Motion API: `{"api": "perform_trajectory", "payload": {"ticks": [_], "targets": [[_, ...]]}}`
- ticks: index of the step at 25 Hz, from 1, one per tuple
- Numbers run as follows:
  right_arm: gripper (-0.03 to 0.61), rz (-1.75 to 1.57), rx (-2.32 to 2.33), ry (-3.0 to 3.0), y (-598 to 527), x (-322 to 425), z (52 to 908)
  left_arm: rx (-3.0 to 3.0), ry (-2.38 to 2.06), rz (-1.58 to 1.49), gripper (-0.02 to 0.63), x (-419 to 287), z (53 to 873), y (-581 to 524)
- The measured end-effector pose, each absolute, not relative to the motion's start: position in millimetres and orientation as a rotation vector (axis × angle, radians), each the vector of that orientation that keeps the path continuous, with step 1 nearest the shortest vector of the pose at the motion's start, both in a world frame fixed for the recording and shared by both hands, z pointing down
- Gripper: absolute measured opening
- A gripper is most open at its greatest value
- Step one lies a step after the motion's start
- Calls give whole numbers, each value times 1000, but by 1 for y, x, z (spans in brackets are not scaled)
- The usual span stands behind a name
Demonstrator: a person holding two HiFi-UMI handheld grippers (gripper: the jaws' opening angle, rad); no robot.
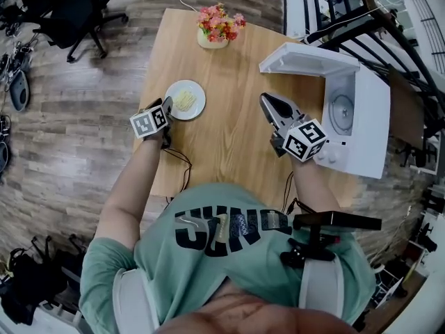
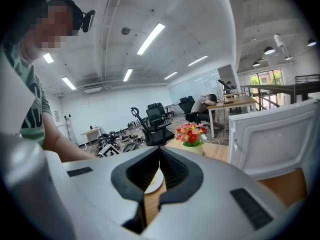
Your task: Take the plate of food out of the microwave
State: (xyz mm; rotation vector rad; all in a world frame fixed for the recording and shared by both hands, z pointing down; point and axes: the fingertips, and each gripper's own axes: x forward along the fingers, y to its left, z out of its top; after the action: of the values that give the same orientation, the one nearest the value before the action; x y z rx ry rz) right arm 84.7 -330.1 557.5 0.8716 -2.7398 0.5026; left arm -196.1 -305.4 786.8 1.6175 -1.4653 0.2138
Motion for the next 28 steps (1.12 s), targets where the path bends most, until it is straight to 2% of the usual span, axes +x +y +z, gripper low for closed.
{"api": "perform_trajectory", "payload": {"ticks": [12,16,21,28], "targets": [[8,472,1039,-2730,-304,74,511,1964,-1318,-105,136,-226,659,-289],[6,478,1118,-2727,-288,65,493,2099,-1243,-153,9,-241,611,-276],[6,501,1148,-2750,-271,54,474,2298,-1136,-133,5,-241,564,-231],[6,439,1130,-2793,-246,78,440,2382,-1078,-128,5,-213,533,-177]]}}
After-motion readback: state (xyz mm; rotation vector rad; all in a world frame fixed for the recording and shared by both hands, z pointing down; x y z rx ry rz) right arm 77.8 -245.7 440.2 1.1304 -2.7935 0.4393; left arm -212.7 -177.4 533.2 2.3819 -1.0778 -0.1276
